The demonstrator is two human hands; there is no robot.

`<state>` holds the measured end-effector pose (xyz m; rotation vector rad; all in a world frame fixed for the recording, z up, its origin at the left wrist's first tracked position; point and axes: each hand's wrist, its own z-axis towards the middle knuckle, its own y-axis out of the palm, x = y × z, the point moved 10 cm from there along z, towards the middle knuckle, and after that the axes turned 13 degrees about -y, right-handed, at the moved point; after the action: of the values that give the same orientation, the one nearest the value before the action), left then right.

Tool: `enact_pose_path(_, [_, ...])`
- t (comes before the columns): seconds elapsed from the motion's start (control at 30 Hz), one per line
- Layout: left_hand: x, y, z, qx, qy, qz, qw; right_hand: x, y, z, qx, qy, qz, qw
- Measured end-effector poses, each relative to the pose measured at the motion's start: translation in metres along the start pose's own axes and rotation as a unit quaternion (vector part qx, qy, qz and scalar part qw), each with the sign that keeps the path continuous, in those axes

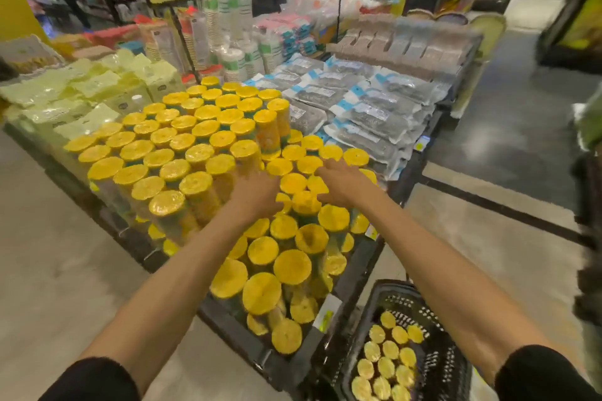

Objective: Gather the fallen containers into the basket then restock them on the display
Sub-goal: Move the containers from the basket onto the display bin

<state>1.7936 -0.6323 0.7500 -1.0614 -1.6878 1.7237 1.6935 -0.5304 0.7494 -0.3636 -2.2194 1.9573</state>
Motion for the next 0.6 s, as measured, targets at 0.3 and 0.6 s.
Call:
enact_pose_path(0.3, [0.146,0.004,-0.065,0.004,0.122,-0.005,0.992,0.052,0.057,-0.18,-0.034,0.158,0.06,0.985])
enact_pose_path(0.6, [0.276,0.011,-0.125,-0.028,0.169,-0.046,0.984,0.114,0.093,-0.342,-0.026,0.256,0.086,0.962])
